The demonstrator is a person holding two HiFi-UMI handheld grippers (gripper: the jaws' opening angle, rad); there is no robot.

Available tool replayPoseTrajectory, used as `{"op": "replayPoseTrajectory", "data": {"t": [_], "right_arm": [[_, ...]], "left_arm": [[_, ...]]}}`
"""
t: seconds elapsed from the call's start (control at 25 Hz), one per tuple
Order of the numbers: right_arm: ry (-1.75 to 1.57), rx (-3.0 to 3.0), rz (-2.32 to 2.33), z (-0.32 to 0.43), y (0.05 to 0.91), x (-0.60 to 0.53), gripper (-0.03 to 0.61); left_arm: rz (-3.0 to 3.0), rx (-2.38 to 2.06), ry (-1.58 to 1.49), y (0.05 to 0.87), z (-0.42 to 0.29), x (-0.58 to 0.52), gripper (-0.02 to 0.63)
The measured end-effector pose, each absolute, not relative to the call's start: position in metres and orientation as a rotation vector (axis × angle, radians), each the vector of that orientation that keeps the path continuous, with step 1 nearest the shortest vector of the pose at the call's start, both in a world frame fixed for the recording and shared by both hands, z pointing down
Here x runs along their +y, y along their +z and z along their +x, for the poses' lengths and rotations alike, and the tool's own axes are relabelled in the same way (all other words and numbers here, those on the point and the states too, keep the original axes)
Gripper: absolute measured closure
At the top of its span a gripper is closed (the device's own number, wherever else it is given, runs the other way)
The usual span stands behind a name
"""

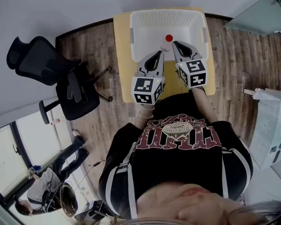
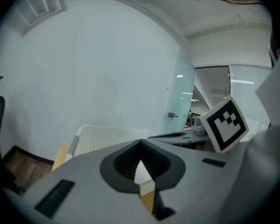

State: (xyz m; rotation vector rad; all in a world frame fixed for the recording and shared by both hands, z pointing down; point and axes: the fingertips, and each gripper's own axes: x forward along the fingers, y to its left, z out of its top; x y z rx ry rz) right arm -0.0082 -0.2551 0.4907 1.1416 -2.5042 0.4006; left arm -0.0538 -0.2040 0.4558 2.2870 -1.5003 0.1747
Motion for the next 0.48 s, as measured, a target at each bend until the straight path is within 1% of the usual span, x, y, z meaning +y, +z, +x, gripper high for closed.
{"op": "replayPoseTrajectory", "data": {"t": [0.48], "right_arm": [[0.405, -2.483, 1.086, -0.013, 0.506, -0.264, 0.558]], "left_arm": [[2.246, -1.545, 0.177, 0.460, -0.060, -0.204, 0.566]]}}
